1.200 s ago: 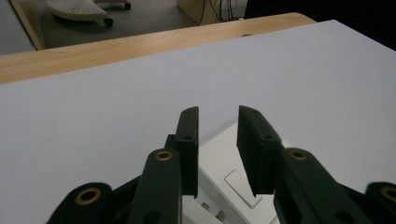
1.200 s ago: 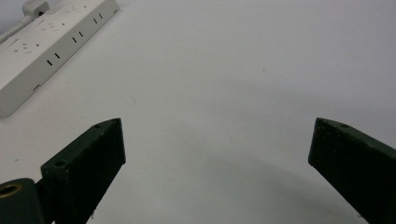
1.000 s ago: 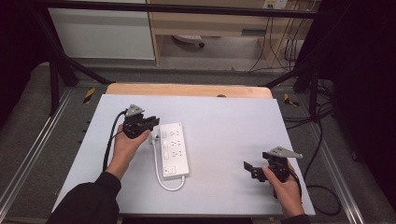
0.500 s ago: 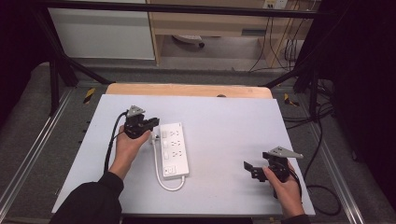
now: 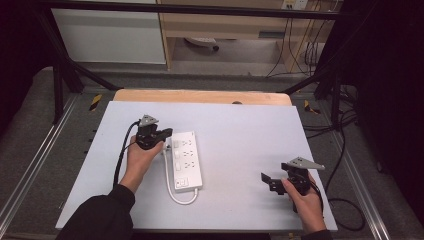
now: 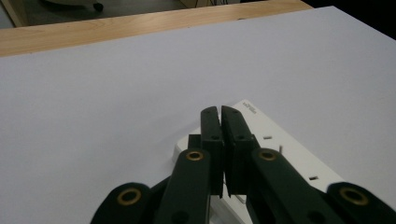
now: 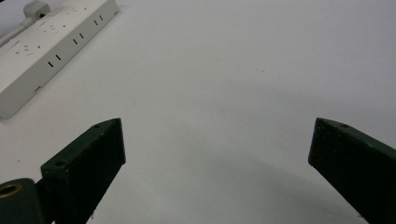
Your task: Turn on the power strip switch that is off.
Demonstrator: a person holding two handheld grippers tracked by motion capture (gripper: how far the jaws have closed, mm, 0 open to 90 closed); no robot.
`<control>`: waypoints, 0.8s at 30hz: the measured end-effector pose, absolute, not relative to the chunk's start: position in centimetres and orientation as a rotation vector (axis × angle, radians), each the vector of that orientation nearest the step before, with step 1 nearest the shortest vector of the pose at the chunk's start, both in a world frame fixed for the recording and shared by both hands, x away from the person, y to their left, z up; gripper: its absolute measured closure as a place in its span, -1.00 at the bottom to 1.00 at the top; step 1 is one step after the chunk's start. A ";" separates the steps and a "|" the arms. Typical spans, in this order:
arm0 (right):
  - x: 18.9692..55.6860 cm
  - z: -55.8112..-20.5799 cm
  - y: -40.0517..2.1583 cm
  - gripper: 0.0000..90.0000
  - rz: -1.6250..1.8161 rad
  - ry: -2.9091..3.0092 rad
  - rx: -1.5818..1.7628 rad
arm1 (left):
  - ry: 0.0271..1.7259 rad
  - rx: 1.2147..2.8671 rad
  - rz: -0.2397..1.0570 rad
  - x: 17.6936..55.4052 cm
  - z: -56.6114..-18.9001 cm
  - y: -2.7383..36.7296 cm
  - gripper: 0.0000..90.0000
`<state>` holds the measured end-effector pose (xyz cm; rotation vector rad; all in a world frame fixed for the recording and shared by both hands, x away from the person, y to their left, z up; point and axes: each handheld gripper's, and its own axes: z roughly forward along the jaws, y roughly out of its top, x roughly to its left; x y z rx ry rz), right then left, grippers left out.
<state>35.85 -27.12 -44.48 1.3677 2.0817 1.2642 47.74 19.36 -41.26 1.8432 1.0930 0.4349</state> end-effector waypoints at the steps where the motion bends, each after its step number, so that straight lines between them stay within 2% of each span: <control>1: 35.8 -44.5 -27.1 -0.91 1.264 2.082 1.369 | 1.092 1.845 0.434 47.7 -41.3 19.3 0.96; 24: 35.8 -44.5 -27.1 -0.91 1.265 2.087 1.370 | 1.081 1.887 0.398 47.0 -42.7 18.4 1.00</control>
